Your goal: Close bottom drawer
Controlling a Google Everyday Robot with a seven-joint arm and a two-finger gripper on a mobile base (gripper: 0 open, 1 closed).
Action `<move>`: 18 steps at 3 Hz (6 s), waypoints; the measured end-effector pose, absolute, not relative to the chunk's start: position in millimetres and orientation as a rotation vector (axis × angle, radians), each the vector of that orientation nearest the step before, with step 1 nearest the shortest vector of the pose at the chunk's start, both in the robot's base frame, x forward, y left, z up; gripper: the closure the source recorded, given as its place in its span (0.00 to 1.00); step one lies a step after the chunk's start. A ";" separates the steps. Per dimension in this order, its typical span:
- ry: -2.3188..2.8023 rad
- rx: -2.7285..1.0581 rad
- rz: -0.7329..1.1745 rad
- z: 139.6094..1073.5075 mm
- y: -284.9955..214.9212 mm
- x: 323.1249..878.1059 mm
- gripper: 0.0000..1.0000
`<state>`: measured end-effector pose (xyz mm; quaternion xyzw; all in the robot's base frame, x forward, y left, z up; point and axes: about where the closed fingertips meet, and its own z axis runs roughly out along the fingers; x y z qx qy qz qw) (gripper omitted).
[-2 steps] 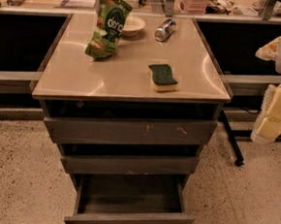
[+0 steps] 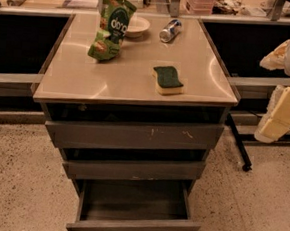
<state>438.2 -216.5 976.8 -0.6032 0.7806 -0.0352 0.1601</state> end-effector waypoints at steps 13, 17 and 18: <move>1.964 -1.873 0.671 433.0 -181.6 421.0 1.00; 1.965 -1.867 0.865 255.6 -160.8 415.0 1.00; 1.944 -1.896 0.836 245.3 -159.3 420.3 1.00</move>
Offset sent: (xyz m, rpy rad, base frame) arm -0.0158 -0.0012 -0.1901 0.1595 0.1016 -0.0203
